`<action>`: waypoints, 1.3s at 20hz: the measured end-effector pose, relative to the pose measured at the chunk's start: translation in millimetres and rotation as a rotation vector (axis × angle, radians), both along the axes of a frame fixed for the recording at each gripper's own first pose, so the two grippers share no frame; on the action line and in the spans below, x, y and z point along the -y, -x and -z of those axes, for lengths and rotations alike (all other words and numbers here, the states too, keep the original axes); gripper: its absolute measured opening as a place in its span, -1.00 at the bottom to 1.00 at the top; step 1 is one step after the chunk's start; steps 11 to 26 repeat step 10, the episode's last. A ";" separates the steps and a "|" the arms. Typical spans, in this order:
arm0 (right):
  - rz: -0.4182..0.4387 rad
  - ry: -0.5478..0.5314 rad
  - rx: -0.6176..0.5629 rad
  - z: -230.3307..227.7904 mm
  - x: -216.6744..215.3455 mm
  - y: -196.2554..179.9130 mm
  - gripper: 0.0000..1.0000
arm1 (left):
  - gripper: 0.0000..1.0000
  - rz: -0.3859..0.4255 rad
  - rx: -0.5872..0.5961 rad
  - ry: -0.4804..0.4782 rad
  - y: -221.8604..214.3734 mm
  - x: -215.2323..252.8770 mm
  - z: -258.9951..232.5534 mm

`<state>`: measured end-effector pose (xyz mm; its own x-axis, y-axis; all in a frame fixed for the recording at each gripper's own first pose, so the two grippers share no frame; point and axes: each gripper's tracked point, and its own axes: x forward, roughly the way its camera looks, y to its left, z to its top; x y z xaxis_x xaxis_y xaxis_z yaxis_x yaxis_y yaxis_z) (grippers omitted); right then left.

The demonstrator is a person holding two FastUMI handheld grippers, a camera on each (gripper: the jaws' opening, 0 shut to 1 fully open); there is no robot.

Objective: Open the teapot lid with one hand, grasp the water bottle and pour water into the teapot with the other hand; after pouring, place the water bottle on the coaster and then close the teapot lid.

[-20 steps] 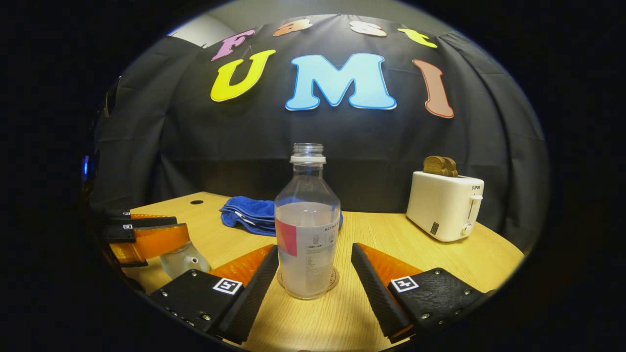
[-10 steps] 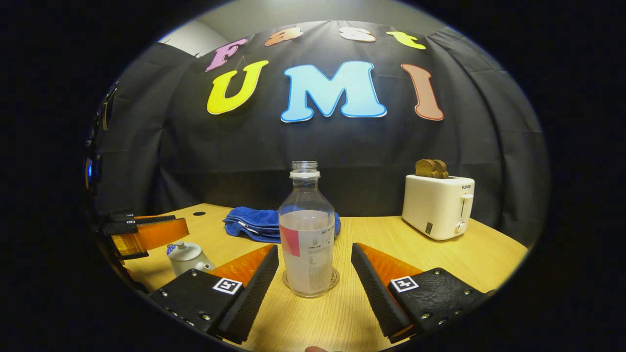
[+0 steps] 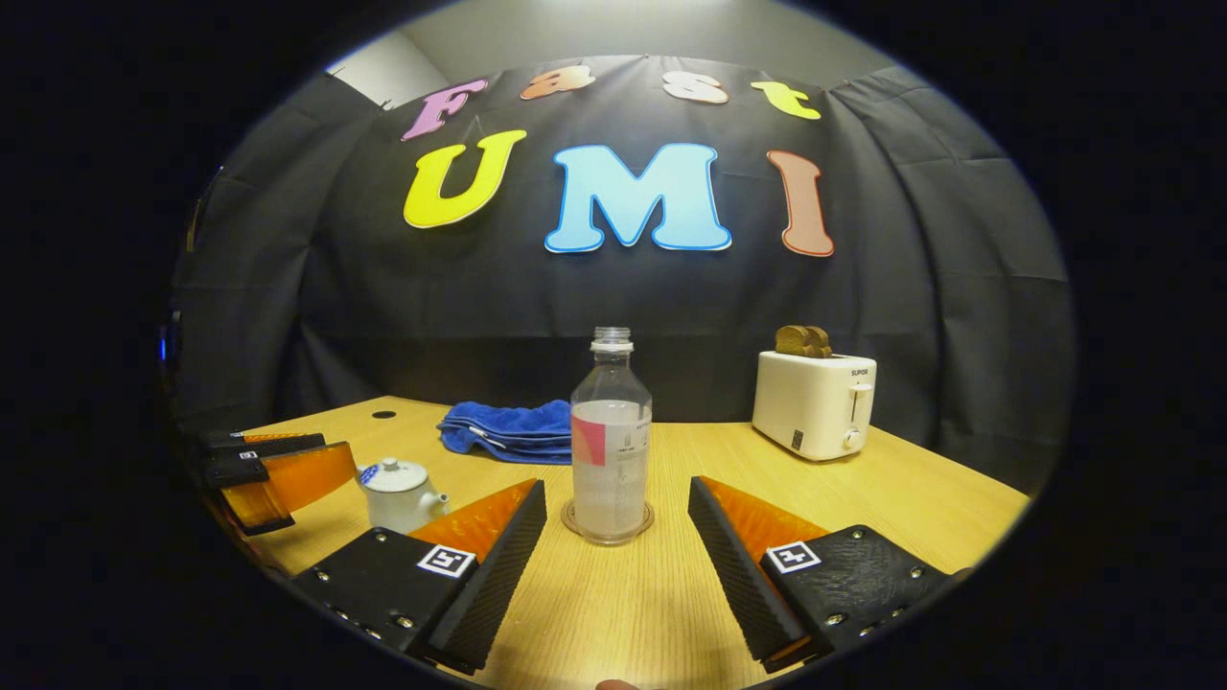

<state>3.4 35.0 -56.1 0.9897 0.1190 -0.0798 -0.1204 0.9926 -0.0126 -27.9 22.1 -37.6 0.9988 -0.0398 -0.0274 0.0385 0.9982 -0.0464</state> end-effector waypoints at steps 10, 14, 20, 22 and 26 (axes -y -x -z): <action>-0.001 -0.023 -0.009 9.6 -9.2 41.7 0.89 | 0.08 -0.045 0.012 -0.007 44.0 4.1 2.8; -0.001 -0.023 -0.009 9.6 -9.2 41.7 0.89 | 0.08 -0.045 0.012 -0.007 44.0 4.1 2.8; -0.001 -0.023 -0.009 9.6 -9.2 41.7 0.89 | 0.08 -0.045 0.012 -0.007 44.0 4.1 2.8; -0.001 -0.023 -0.009 9.6 -9.2 41.7 0.89 | 0.08 -0.045 0.012 -0.007 44.0 4.1 2.8; -0.001 -0.023 -0.009 9.6 -9.2 41.7 0.89 | 0.08 -0.045 0.012 -0.007 44.0 4.1 2.8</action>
